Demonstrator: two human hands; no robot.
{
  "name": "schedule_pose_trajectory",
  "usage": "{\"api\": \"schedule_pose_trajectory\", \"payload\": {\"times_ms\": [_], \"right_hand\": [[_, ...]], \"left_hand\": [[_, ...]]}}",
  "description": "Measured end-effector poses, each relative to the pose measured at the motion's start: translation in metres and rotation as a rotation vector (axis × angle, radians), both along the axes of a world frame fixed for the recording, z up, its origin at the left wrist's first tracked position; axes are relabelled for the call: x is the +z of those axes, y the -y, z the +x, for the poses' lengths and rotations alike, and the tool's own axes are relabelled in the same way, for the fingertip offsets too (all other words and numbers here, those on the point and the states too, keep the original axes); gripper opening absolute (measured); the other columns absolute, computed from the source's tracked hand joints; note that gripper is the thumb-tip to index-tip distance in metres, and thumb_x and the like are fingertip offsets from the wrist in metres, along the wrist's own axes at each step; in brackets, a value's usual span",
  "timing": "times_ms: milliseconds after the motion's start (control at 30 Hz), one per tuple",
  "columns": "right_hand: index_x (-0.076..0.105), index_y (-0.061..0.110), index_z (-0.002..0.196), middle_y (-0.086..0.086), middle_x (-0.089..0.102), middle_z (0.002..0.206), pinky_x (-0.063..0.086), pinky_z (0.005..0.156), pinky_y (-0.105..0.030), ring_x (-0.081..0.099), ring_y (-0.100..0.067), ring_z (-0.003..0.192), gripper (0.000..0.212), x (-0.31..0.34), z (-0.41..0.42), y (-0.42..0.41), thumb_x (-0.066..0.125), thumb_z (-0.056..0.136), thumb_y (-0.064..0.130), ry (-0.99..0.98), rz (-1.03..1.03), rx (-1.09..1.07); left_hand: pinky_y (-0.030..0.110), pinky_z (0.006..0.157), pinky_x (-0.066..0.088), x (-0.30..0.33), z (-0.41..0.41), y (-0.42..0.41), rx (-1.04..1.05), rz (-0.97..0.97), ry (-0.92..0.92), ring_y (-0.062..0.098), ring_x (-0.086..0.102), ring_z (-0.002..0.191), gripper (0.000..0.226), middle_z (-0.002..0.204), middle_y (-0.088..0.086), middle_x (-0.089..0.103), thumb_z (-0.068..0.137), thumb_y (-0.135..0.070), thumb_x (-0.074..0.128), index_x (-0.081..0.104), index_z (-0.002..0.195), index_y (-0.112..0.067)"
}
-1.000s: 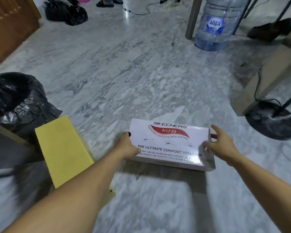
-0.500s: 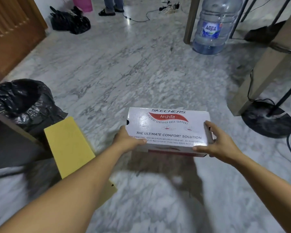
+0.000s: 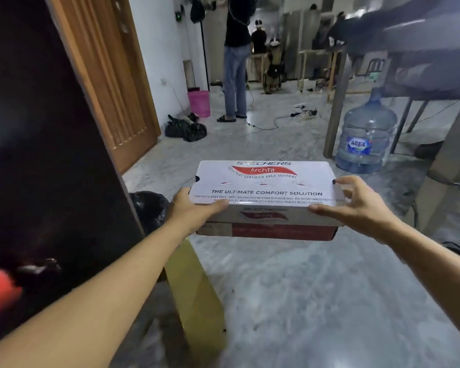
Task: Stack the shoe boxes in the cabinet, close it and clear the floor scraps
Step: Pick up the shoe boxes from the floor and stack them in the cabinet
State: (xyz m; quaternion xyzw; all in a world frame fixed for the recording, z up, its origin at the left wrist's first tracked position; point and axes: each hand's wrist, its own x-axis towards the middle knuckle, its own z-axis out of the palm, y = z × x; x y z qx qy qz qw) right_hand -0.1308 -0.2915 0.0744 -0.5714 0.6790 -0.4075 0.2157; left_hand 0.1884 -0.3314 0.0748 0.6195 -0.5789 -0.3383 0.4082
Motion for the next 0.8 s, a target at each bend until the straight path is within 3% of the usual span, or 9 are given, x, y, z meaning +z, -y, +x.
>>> {"api": "schedule_pose_trajectory", "payload": {"times_ms": [100,167,233,300,400,500,600,733,800], "right_hand": [[0.066,0.016,0.103,0.000,0.073,0.099,0.059,0.064,-0.053,0.069,-0.030,0.086,0.084,0.044,0.030,-0.012,0.084,0.041,0.070,0.046,-0.066,0.107],[0.070,0.015,0.086,-0.004,0.072,0.085,0.058,0.054,-0.052,0.069,-0.030,0.073,0.062,0.074,0.055,-0.024,0.087,0.047,0.059,0.082,-0.115,0.153],[0.062,0.021,0.078,0.000,0.066,0.083,0.060,0.057,-0.048,0.065,-0.019,0.072,0.043,0.101,0.081,-0.038,0.088,0.055,0.046,0.137,-0.160,0.166],[0.056,0.025,0.084,0.003,0.062,0.090,0.061,0.060,-0.045,0.065,-0.015,0.078,0.045,0.124,0.103,-0.049,0.088,0.057,0.041,0.166,-0.202,0.186],[0.062,0.027,0.086,-0.002,0.069,0.093,0.061,0.064,-0.047,0.070,-0.021,0.081,0.038,0.155,0.130,-0.059,0.089,0.060,0.029,0.181,-0.254,0.298],[0.068,0.021,0.101,-0.006,0.073,0.097,0.061,0.064,-0.041,0.073,-0.021,0.082,0.045,0.183,0.161,-0.066,0.089,0.061,0.020,0.196,-0.288,0.448],[0.065,0.026,0.085,-0.002,0.072,0.091,0.060,0.060,-0.036,0.072,-0.017,0.079,0.035,0.202,0.198,-0.066,0.088,0.063,0.012,0.227,-0.329,0.536],[0.059,0.017,0.108,-0.003,0.068,0.101,0.061,0.066,-0.041,0.070,-0.022,0.087,0.066,0.220,0.250,-0.058,0.094,0.053,0.028,0.274,-0.315,0.590],[0.053,0.016,0.114,-0.003,0.065,0.105,0.061,0.068,-0.042,0.068,-0.023,0.090,0.071,0.229,0.274,-0.057,0.093,0.056,0.028,0.293,-0.307,0.616]], "left_hand": [[0.030,0.081,0.054,0.042,0.031,-0.028,0.090,-0.112,-0.031,0.012,0.065,0.096,0.061,0.106,-0.010,0.070,0.059,-0.051,0.087,0.064,0.108,-0.022],[0.032,0.085,0.053,0.070,0.052,-0.051,0.139,-0.186,-0.047,0.011,0.063,0.098,0.063,0.105,-0.011,0.068,0.058,-0.053,0.086,0.063,0.109,-0.024],[0.032,0.084,0.052,0.093,0.071,-0.075,0.190,-0.263,-0.080,0.012,0.062,0.099,0.065,0.107,-0.010,0.067,0.058,-0.053,0.086,0.062,0.111,-0.024],[0.032,0.083,0.053,0.116,0.089,-0.101,0.245,-0.333,-0.115,0.012,0.062,0.100,0.060,0.106,-0.008,0.066,0.060,-0.050,0.086,0.060,0.108,-0.026],[0.035,0.082,0.052,0.147,0.117,-0.134,0.339,-0.409,-0.164,0.016,0.059,0.104,0.060,0.109,-0.005,0.065,0.064,-0.046,0.085,0.059,0.113,-0.024],[0.031,0.076,0.049,0.175,0.146,-0.164,0.453,-0.492,-0.219,0.019,0.058,0.106,0.062,0.110,-0.003,0.064,0.067,-0.042,0.085,0.057,0.118,-0.021],[0.029,0.073,0.050,0.198,0.175,-0.189,0.546,-0.552,-0.234,0.019,0.062,0.103,0.063,0.107,-0.004,0.067,0.064,-0.040,0.088,0.060,0.116,-0.019],[0.031,0.071,0.051,0.226,0.213,-0.214,0.642,-0.599,-0.241,0.020,0.065,0.098,0.059,0.101,-0.002,0.069,0.061,-0.035,0.090,0.061,0.109,-0.015],[0.029,0.069,0.049,0.237,0.228,-0.224,0.686,-0.624,-0.239,0.018,0.064,0.097,0.059,0.103,-0.003,0.068,0.063,-0.033,0.089,0.061,0.111,-0.015]]}}
